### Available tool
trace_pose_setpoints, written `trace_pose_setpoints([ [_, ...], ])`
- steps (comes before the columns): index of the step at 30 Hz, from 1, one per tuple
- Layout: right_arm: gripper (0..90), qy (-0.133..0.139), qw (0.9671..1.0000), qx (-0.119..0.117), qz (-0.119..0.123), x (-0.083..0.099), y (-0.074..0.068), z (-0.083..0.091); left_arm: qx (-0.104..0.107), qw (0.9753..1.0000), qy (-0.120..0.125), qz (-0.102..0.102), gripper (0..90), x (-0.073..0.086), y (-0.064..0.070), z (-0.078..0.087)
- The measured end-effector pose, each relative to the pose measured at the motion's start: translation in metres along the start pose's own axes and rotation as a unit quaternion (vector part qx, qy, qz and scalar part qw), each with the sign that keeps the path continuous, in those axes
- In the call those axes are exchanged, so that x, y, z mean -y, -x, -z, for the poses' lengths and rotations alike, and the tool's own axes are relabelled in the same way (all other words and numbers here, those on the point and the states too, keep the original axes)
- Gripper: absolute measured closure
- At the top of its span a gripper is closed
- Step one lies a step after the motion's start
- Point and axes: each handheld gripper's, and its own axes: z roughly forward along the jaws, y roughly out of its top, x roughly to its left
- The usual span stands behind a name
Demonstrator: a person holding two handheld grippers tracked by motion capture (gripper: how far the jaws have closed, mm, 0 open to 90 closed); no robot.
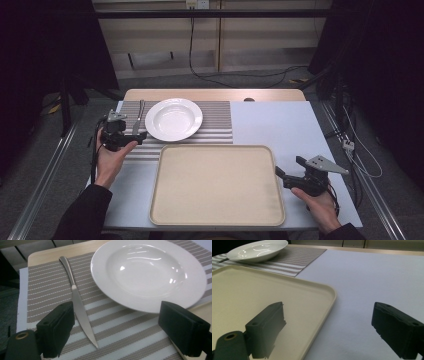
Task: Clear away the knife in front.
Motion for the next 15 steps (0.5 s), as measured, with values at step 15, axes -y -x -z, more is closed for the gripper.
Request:
trace_pose_setpoints([
  [15, 11.2, 0.002, 1.0, -0.005, 0.001, 0.0, -0.001, 0.0, -0.034, 0.999, 0.005, 0.029, 19.3, -0.037, -0.031, -0.031],
])
